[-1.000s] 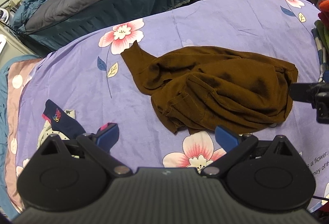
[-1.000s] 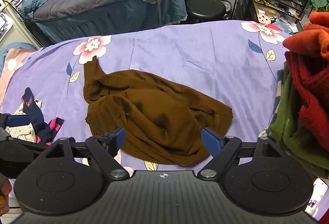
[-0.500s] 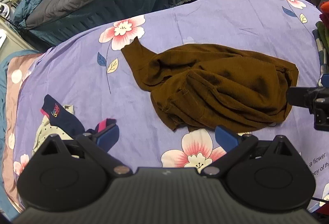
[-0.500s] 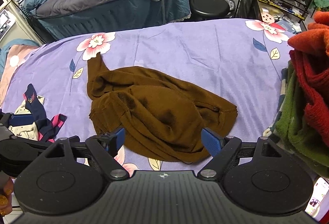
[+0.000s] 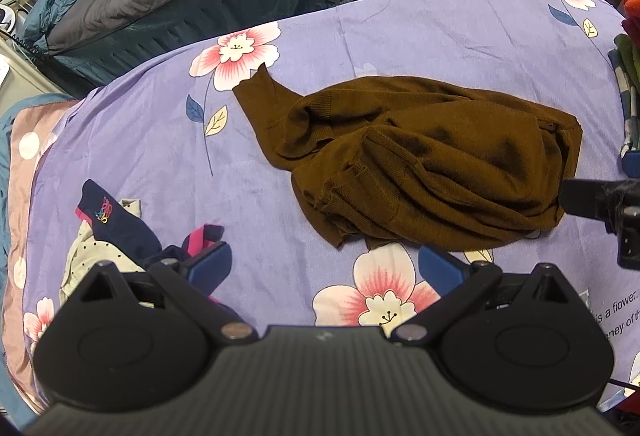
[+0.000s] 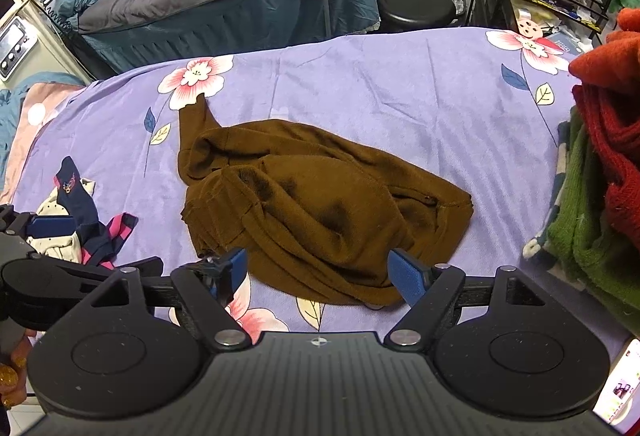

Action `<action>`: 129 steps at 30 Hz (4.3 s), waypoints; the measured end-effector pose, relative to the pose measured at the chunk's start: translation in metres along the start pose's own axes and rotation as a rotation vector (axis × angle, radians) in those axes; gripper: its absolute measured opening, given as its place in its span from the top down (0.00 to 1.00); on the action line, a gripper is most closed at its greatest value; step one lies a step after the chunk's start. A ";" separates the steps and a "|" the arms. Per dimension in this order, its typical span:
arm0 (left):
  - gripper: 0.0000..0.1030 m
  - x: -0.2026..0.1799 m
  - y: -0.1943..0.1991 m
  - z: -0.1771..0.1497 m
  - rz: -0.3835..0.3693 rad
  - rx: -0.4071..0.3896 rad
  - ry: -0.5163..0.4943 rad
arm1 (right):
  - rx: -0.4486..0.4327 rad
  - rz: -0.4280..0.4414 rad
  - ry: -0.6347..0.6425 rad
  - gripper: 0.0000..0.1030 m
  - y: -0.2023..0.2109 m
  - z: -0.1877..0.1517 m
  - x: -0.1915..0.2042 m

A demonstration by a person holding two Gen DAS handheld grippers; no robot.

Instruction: Fold small clothes

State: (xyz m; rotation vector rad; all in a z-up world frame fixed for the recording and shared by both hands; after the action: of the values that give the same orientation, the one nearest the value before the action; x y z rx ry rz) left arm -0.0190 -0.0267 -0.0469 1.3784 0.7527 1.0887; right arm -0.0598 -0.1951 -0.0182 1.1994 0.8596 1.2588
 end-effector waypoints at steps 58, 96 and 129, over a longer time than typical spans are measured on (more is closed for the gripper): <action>0.90 0.072 -0.151 0.020 -0.418 -0.109 -0.133 | -0.107 0.120 0.384 0.90 -0.092 0.014 0.034; 0.30 0.080 -0.172 0.104 -0.488 -0.031 0.216 | -0.091 0.031 0.238 0.26 -0.093 0.088 -0.025; 0.12 0.078 -0.177 0.144 -0.313 0.027 0.276 | -0.233 -0.418 -0.092 0.37 -0.063 0.120 -0.123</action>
State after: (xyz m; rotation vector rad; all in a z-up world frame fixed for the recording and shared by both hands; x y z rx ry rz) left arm 0.1696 0.0125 -0.1923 1.0963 1.1469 1.0305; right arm 0.0500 -0.3317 -0.0699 0.8314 0.8191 0.9265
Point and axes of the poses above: each gripper's, at about its wrist camera, not at the fingertips, and y roughly against the way its jaws point, x to its left, z to its top, the point moved 1 cm from there along -y, roughly the way its jaws point, and after that the axes turned 12 degrees about x, right-handed, at the moved point
